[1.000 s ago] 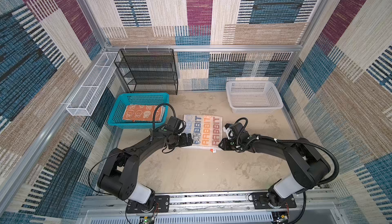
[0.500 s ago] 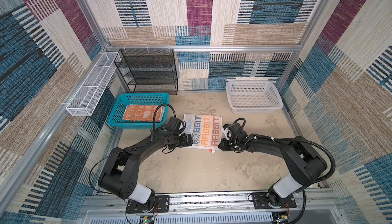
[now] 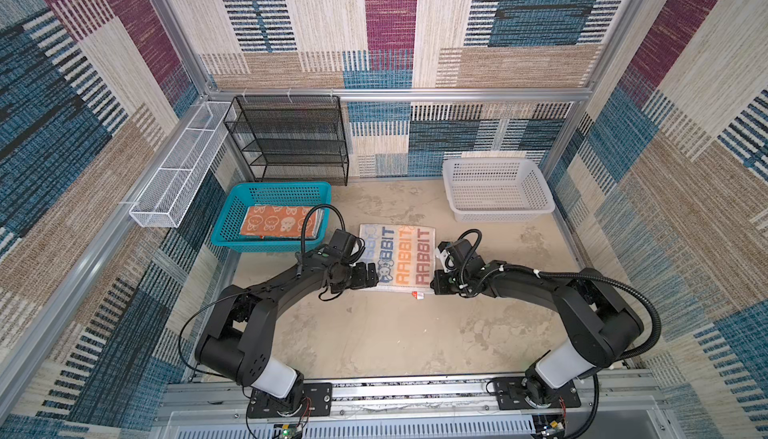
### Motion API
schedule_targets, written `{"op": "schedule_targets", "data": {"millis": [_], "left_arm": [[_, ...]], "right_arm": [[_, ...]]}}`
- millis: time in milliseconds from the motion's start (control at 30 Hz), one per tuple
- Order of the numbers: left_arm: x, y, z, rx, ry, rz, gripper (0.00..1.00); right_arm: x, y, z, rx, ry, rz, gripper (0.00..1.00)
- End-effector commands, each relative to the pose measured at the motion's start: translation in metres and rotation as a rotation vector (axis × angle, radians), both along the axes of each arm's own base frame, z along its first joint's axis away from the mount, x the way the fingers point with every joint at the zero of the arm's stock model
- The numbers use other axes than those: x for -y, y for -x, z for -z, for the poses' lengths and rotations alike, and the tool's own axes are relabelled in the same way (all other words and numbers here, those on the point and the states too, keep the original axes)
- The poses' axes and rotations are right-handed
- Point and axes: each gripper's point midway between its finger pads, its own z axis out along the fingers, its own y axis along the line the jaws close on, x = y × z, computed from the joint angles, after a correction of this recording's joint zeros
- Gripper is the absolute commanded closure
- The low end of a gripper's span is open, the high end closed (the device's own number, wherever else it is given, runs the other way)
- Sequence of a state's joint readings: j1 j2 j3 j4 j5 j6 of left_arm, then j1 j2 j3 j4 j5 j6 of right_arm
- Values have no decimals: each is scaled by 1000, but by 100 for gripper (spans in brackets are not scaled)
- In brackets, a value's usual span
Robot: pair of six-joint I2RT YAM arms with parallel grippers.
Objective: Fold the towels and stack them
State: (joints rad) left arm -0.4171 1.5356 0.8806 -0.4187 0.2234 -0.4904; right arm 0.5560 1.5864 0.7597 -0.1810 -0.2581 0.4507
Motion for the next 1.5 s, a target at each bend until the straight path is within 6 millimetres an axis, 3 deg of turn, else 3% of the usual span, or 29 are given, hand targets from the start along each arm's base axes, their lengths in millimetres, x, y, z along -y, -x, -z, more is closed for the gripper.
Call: {"op": "schedule_targets", "data": {"millis": [0,500,967,1267,1467], "left_arm": [[2,-1,1,0,4,5,1],[3,-5,3,-6,2,4,1],[3,-3,8,-19,3,-1,1],[11,3,-25,21,116,-26,1],[21,8,-19,-8,192,-42,1]], "right_arm": [[0,-4,-8,24,0,2,94],[-8,-5,-37,77,-62,-27,94],[-2,8,-9,35,-54,-25,95],[-3,4,-20,55,-56,-25,95],[-5,3,-19,53,-64,-26,95]]}}
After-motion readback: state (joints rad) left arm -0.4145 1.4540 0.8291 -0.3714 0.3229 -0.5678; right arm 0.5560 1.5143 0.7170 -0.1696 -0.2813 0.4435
